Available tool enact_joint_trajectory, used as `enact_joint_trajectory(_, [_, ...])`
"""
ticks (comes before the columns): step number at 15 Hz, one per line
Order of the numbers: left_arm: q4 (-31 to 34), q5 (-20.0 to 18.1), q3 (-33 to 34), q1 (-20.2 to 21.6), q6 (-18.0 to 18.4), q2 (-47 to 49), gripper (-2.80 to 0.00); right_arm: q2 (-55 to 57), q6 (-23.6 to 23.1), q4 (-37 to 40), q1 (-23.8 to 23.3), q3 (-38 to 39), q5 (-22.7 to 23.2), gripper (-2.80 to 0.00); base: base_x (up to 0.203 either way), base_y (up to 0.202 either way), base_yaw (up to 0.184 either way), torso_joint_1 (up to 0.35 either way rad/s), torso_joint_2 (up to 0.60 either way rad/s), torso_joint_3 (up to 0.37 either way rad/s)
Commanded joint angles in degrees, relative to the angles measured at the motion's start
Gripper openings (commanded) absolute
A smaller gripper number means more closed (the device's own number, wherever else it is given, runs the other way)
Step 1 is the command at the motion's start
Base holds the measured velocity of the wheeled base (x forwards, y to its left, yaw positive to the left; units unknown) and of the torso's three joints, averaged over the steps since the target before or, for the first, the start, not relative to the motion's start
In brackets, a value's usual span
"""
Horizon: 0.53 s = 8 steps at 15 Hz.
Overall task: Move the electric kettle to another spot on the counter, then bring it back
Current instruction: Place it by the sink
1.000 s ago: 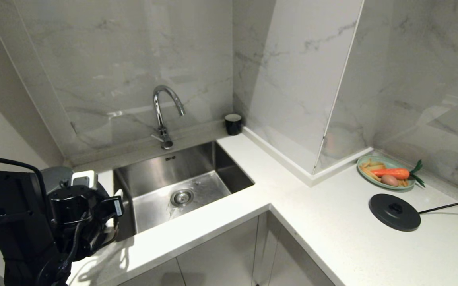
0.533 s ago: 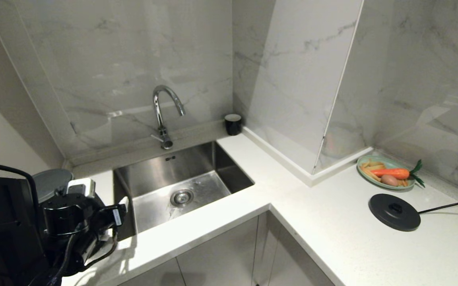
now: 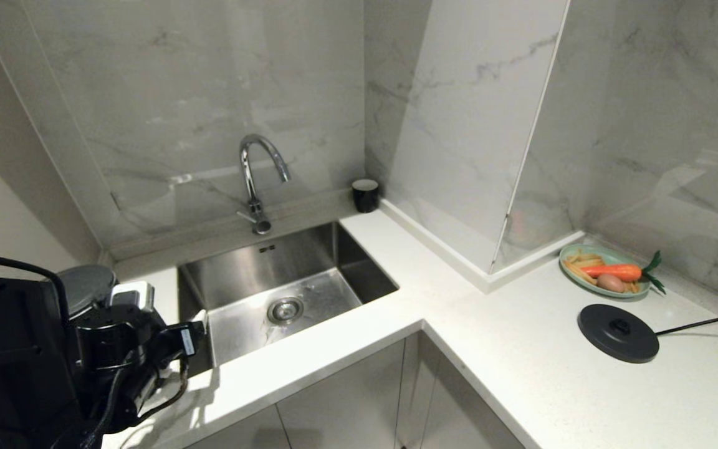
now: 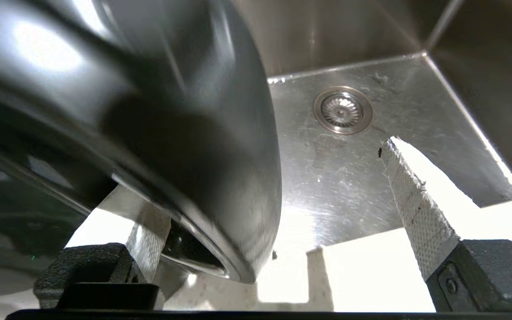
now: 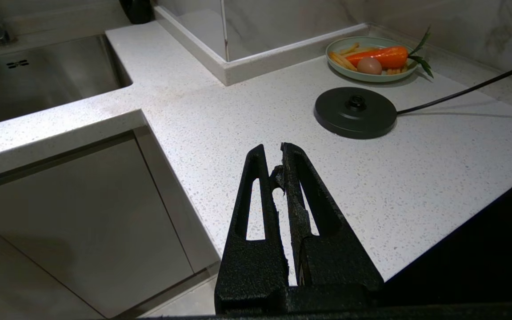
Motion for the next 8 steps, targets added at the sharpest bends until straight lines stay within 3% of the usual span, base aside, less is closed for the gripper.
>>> enact_joint_trajectory(1, [-0.48,0.28,-2.27,0.21,0.05,3.84,0.0,0.05,-0.02,0.0,0.0,0.0,0.02,-2.8,0.0,0.0,0.0,0.0,0.0,0.0])
enact_joint_trajectory(5, [-0.48,1.12,-7.61,2.38,-0.15,6.63,0.0,0.05,0.0,0.0,0.0,0.0,0.02,-2.8,0.0,0.0,0.0,0.0,0.0,0.0])
enact_joint_trajectory(8, [-0.48,-2.31,-6.99,3.71,-2.03,5.02,0.0,0.05,-0.02,0.0,0.0,0.0,0.02,-2.8,0.0,0.0,0.0,0.0,0.0,0.0])
